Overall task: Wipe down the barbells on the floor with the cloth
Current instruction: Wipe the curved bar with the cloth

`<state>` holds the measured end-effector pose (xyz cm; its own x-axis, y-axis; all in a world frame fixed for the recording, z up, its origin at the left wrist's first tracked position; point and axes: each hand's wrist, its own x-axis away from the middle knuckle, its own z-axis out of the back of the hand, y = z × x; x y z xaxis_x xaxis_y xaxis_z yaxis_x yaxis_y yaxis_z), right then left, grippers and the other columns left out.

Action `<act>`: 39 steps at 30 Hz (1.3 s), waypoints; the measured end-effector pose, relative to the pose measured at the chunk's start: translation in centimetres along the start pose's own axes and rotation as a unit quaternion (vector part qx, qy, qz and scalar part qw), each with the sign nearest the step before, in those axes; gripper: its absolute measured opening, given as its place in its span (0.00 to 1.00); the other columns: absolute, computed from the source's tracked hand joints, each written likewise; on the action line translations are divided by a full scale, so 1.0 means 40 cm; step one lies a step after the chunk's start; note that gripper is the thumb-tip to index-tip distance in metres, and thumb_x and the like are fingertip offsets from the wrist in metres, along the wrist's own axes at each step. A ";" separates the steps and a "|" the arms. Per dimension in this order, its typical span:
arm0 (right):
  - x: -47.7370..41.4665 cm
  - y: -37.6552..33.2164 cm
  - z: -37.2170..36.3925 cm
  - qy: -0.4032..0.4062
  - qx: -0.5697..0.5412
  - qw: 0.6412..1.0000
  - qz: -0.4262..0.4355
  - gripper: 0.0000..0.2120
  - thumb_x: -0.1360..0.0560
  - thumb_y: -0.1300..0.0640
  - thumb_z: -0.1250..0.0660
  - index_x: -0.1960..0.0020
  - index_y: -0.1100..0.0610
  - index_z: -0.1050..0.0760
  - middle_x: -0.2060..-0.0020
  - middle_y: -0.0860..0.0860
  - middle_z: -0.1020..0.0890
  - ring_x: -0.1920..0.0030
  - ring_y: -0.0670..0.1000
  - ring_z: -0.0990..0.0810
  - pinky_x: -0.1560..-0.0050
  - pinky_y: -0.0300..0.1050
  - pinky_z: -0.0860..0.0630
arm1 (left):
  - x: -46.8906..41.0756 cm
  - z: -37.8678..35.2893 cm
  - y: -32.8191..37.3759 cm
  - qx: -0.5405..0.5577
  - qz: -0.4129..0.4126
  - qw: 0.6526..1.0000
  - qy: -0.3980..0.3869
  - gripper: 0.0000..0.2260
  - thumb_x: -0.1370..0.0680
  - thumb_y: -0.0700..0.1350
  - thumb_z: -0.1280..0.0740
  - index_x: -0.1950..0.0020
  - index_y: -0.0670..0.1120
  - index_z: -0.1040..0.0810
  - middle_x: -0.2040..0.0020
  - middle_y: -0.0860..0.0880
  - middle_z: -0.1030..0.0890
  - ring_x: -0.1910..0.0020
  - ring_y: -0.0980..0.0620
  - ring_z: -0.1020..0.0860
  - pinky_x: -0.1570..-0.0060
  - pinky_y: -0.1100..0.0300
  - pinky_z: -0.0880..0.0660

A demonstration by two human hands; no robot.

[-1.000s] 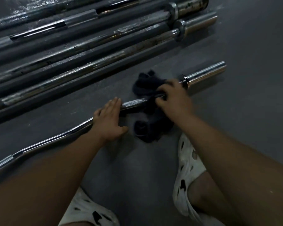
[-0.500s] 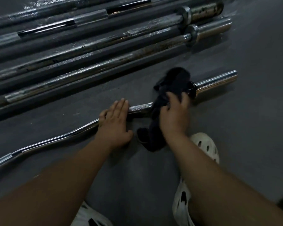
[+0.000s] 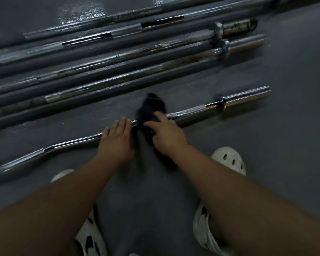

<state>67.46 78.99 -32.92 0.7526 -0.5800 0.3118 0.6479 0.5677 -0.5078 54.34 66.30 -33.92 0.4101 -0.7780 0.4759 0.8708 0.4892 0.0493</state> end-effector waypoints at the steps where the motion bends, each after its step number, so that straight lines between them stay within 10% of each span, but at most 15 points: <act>1: -0.011 0.004 0.013 -0.010 0.004 0.999 0.038 0.25 0.27 0.60 0.35 0.32 0.43 0.25 0.25 0.47 0.36 0.33 0.59 0.27 0.35 0.54 0.26 | 0.003 0.004 0.002 0.000 0.002 1.000 0.000 0.44 0.26 0.57 0.34 0.20 0.45 0.57 0.19 0.46 0.55 0.21 0.46 0.53 0.25 0.48 0.52; 6: 0.008 0.233 0.115 0.215 -0.041 0.953 -0.212 0.27 0.28 0.62 0.39 0.31 0.50 0.25 0.24 0.53 0.35 0.34 0.62 0.26 0.33 0.52 0.28 | -0.008 -0.011 -0.017 -0.023 -0.037 0.999 0.016 0.46 0.27 0.59 0.33 0.20 0.46 0.56 0.19 0.46 0.55 0.21 0.48 0.52 0.24 0.49 0.52; 10: 0.029 0.171 0.044 0.207 -0.113 0.928 -0.289 0.30 0.25 0.51 0.33 0.24 0.46 0.34 0.20 0.55 0.46 0.27 0.61 0.34 0.31 0.52 0.33 | -0.116 0.009 0.010 -0.024 -0.131 0.991 0.031 0.41 0.26 0.59 0.37 0.19 0.47 0.53 0.19 0.48 0.52 0.21 0.49 0.51 0.24 0.50 0.53; 16: -0.001 0.208 0.117 0.134 0.019 0.975 -0.174 0.24 0.31 0.48 0.26 0.36 0.47 0.25 0.31 0.55 0.35 0.41 0.60 0.23 0.42 0.50 0.26 | -0.163 -0.029 0.036 -0.008 -0.139 0.986 0.089 0.35 0.27 0.60 0.45 0.22 0.45 0.39 0.22 0.46 0.38 0.24 0.45 0.39 0.28 0.42 0.41; 20: -0.018 0.255 0.120 0.263 -0.020 0.933 -0.245 0.15 0.33 0.55 0.32 0.47 0.55 0.22 0.30 0.55 0.31 0.38 0.60 0.24 0.37 0.51 0.26 | -0.167 -0.030 0.033 -0.015 -0.137 0.985 0.102 0.35 0.26 0.61 0.44 0.22 0.45 0.39 0.22 0.46 0.38 0.24 0.45 0.39 0.29 0.42 0.41; 25: -0.017 0.064 0.028 0.048 0.008 0.999 -0.009 0.13 0.34 0.55 0.30 0.50 0.50 0.26 0.33 0.49 0.28 0.42 0.58 0.22 0.48 0.50 0.23 | -0.164 -0.034 0.035 -0.014 -0.144 0.982 0.118 0.31 0.22 0.60 0.47 0.25 0.42 0.33 0.25 0.42 0.32 0.27 0.42 0.34 0.31 0.39 0.38; 31: 0.004 0.229 0.083 0.281 -0.052 0.919 -0.271 0.15 0.32 0.62 0.32 0.45 0.55 0.23 0.31 0.56 0.29 0.39 0.60 0.25 0.42 0.51 0.28 | -0.169 -0.044 0.041 -0.038 -0.122 0.986 0.109 0.34 0.22 0.65 0.50 0.21 0.47 0.41 0.21 0.47 0.40 0.23 0.43 0.41 0.28 0.39 0.46; 36: 0.068 0.169 0.039 0.101 -0.058 0.985 -0.126 0.15 0.36 0.56 0.33 0.49 0.50 0.23 0.42 0.53 0.25 0.46 0.59 0.23 0.46 0.50 0.24 | -0.169 -0.041 0.047 -0.043 -0.106 0.987 0.111 0.33 0.22 0.64 0.53 0.22 0.47 0.40 0.21 0.46 0.40 0.23 0.42 0.41 0.28 0.38 0.48; 39: 0.019 0.272 0.157 0.210 -0.071 0.958 -0.183 0.22 0.33 0.56 0.34 0.40 0.51 0.23 0.43 0.54 0.23 0.44 0.57 0.23 0.43 0.42 0.28 | -0.168 -0.045 0.049 -0.048 -0.098 0.987 0.115 0.33 0.22 0.64 0.53 0.22 0.47 0.40 0.21 0.46 0.40 0.23 0.42 0.42 0.28 0.38 0.48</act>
<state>75.83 88.39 -33.14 0.3453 -0.9256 0.1551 0.8145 0.2135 -0.5395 53.79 71.77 -38.62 0.2722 -0.9286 0.2523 0.9568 0.2890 0.0313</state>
